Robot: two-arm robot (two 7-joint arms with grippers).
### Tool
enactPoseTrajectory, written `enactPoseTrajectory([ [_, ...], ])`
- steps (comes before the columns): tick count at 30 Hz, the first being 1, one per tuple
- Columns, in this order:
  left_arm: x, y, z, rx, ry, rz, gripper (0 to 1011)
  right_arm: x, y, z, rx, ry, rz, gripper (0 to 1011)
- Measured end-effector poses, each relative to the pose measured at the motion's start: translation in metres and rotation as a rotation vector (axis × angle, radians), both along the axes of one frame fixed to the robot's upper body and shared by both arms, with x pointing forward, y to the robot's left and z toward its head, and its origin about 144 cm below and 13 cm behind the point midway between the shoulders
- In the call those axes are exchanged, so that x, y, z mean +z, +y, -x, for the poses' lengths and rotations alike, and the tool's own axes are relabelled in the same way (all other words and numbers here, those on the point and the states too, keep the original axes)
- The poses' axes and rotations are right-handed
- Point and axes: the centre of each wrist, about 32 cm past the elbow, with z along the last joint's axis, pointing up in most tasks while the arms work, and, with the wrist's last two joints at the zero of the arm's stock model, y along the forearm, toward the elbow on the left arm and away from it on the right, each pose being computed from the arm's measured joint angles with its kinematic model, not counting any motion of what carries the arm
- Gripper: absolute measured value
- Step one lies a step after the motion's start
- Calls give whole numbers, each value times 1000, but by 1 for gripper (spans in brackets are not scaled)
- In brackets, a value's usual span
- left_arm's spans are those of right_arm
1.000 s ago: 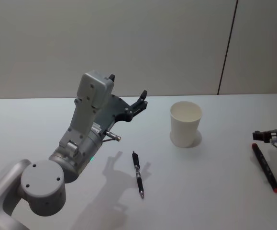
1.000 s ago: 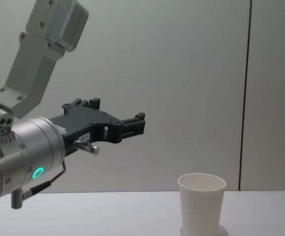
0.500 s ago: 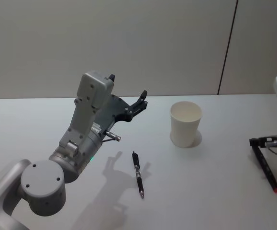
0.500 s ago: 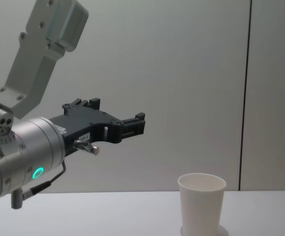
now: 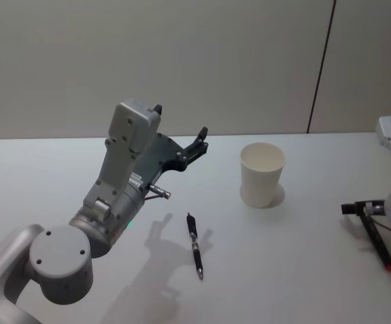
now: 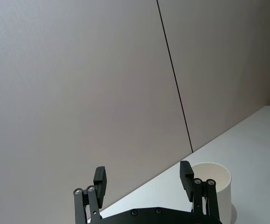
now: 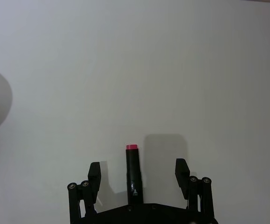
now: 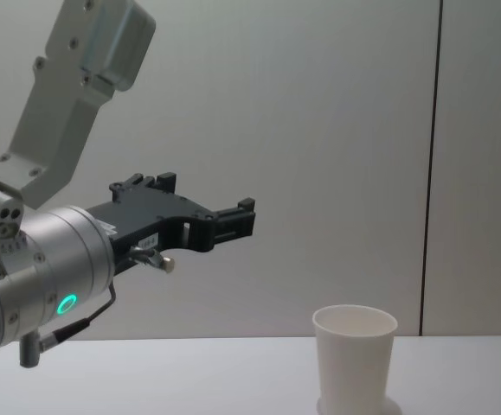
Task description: Place the pen into the pen holder.
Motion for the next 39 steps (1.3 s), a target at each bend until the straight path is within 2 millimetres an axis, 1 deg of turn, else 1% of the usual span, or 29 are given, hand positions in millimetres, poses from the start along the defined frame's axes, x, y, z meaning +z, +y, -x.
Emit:
enactPoseTrajectory([
  [13,0,0,0,0,0,0,999,-7,2,-3,-5,10,-23,1002],
  [14,0,0,0,0,0,0,1000,-7,1,-3,-6,10,-23,989],
  [18,0,0,0,0,0,0,1000,-8,1,-4,-9,11,-29,912],
  [20,0,0,0,0,0,0,999,-9,1,-5,-12,11,-32,849],
  [21,0,0,0,0,0,0,1000,-9,1,-5,-13,11,-33,837],
  [22,0,0,0,0,0,0,1000,-10,1,-6,-14,11,-34,797],
  [23,0,0,0,0,0,0,1000,-10,0,-6,-15,12,-35,787],
  [26,0,0,0,0,0,0,1000,-11,0,-7,-18,13,-39,661],
  [27,0,0,0,0,0,0,1000,-11,0,-8,-19,14,-41,661],
  [28,0,0,0,0,0,0,999,-12,0,-8,-19,14,-42,601],
  [29,0,0,0,0,0,0,1000,-12,-1,-9,-19,14,-43,579],
  [31,0,0,0,0,0,0,1000,-13,-1,-10,-20,15,-46,504],
  [35,0,0,0,0,0,0,1000,-15,-1,-11,-21,20,-51,416],
  [36,0,0,0,0,0,0,1000,-15,-1,-12,-21,20,-52,357],
  [38,0,0,0,0,0,0,1000,-16,-1,-12,-22,22,-53,314],
  [39,0,0,0,0,0,0,1000,-17,-1,-13,-22,23,-55,257],
])
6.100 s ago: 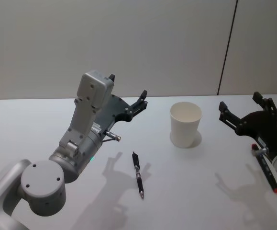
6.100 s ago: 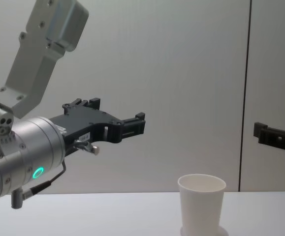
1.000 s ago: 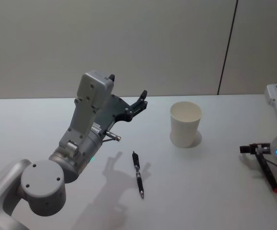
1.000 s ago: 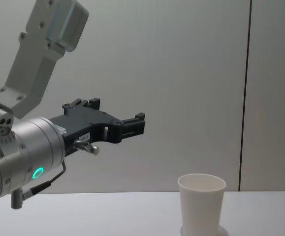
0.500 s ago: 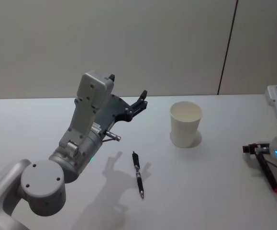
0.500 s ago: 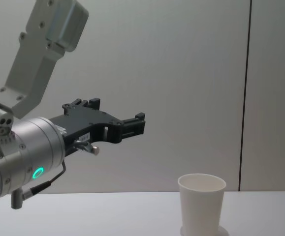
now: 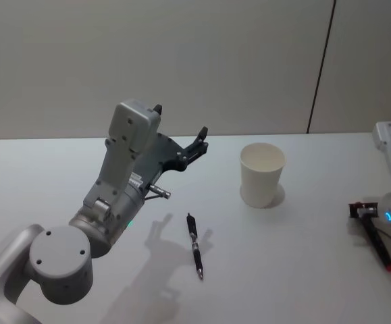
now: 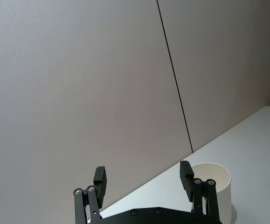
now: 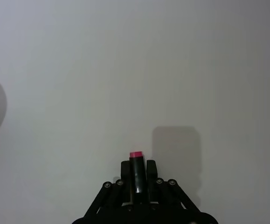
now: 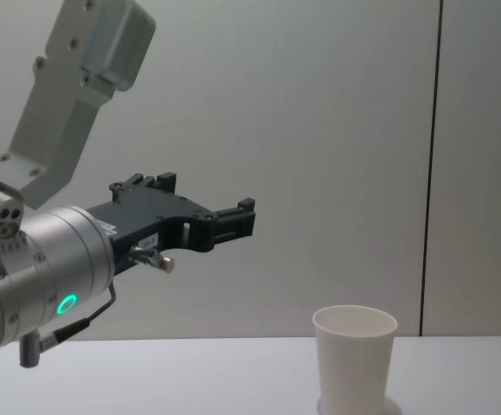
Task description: Place the pen into the pen holder.
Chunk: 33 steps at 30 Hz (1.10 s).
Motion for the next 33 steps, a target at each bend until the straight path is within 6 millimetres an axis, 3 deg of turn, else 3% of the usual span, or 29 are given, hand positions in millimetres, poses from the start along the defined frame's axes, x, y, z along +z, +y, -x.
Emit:
enactPoseTrajectory([
  [4,0,0,0,0,0,0,1000,-1,0,-1,-1,1,-3,165],
  [15,0,0,0,0,0,0,1000,-2,-1,-2,3,-34,-27,161],
  [33,0,0,0,0,0,0,1000,16,-4,10,40,-253,-102,161],
])
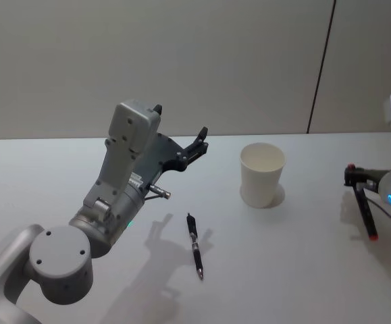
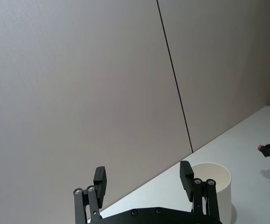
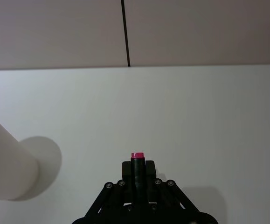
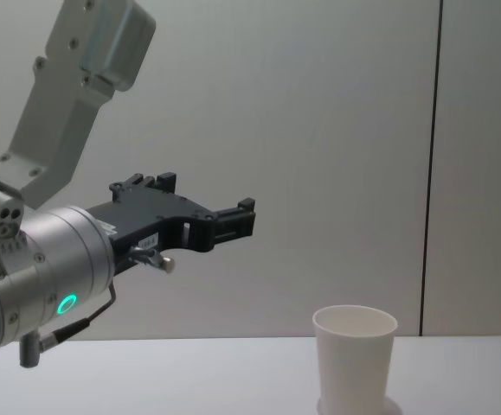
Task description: Place the pen into the pen holder.
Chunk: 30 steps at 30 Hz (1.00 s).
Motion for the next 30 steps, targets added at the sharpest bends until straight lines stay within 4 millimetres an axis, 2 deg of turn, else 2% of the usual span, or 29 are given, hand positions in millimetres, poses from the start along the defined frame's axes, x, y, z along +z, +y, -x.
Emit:
enactPoseTrajectory([
  [17,0,0,0,0,0,0,1000,16,3,14,48,-273,-77,161],
  [30,0,0,0,0,0,0,1000,19,10,19,88,-471,-120,161],
])
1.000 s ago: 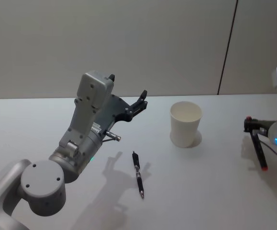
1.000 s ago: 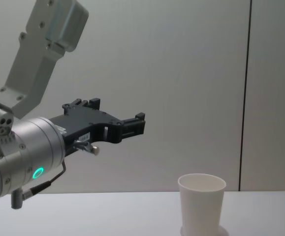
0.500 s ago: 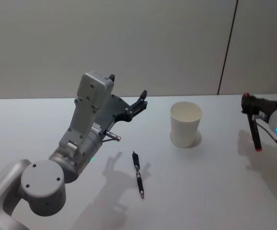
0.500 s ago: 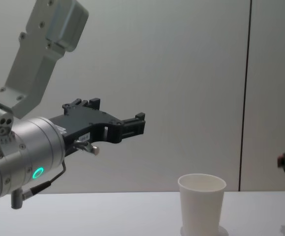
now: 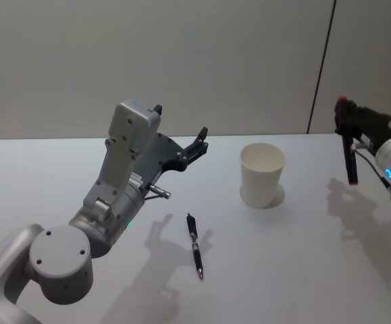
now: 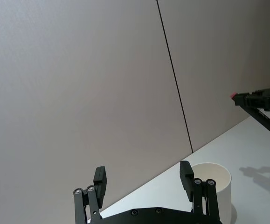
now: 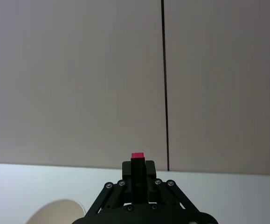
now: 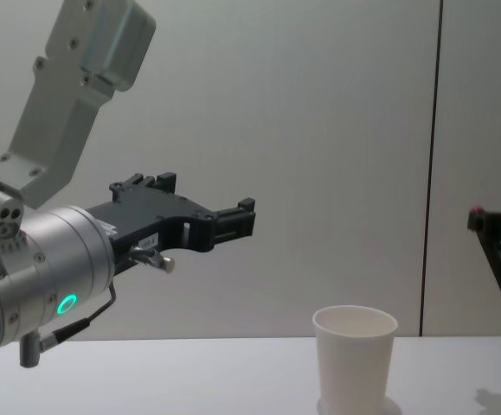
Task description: Place the pen into the pen holder.
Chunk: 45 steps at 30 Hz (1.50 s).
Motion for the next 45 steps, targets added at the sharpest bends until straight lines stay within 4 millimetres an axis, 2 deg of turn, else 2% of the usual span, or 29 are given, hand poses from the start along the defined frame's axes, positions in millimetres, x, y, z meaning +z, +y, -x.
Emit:
enactPoseTrajectory([
  [17,0,0,0,0,0,0,1000,-10,20,-8,68,-279,-49,161],
  [27,0,0,0,0,0,0,1000,-34,41,-25,127,-434,-90,161],
  [45,0,0,0,0,0,0,1000,-72,61,-46,180,-539,-140,161],
])
